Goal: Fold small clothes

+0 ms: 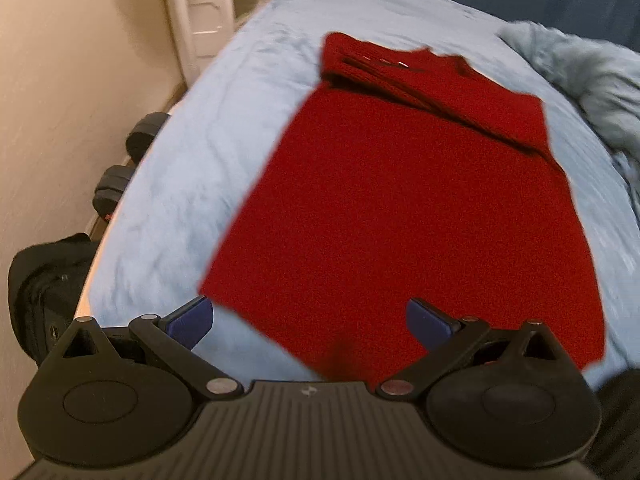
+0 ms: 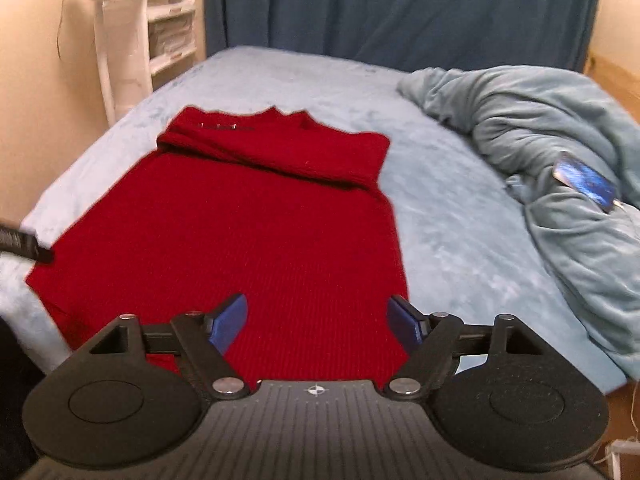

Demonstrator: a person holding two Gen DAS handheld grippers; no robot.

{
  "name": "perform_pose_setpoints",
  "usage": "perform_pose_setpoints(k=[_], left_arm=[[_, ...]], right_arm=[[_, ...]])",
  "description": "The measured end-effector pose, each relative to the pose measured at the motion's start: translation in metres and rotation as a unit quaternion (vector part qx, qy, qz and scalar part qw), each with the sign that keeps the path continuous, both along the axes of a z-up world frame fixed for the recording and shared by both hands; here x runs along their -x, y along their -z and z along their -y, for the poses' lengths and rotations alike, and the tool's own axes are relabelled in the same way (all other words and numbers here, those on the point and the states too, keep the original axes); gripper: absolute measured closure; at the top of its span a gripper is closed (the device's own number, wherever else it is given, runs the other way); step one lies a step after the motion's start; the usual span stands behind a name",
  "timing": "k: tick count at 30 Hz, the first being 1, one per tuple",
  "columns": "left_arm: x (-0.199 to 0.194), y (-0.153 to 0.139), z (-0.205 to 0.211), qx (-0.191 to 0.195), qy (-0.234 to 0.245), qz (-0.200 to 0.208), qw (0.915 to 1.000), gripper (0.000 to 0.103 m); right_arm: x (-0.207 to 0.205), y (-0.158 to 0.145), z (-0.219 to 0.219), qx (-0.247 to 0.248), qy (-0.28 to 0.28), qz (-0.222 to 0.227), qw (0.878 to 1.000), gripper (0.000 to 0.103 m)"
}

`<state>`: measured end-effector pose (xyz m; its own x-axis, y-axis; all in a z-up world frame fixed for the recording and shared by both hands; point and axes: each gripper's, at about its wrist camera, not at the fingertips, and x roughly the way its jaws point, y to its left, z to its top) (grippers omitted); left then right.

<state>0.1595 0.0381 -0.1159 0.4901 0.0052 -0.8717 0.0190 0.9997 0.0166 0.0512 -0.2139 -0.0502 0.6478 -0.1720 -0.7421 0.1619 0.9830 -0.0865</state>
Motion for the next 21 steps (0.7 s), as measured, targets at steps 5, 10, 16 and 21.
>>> perform_pose_setpoints(k=[5,10,16,21], left_arm=[[0.056,-0.009,0.025,-0.025,0.046,0.019,0.9985,0.000],[0.090,-0.020,0.034,-0.026,0.061,0.035,0.9972,0.000],[0.108,-0.036,0.039,-0.031,0.073,0.065,0.9947,0.000],[0.115,-0.040,0.040,-0.032,0.077,0.072,0.9940,0.000]], right_arm=[[0.033,-0.016,-0.008,-0.019,0.017,0.035,0.999,0.023],[0.053,-0.022,-0.020,-0.034,-0.001,0.047,0.998,0.023],[0.075,-0.041,-0.025,-0.008,-0.006,0.097,0.995,0.021],[0.086,-0.045,-0.025,-0.001,-0.005,0.109,0.994,0.021]])
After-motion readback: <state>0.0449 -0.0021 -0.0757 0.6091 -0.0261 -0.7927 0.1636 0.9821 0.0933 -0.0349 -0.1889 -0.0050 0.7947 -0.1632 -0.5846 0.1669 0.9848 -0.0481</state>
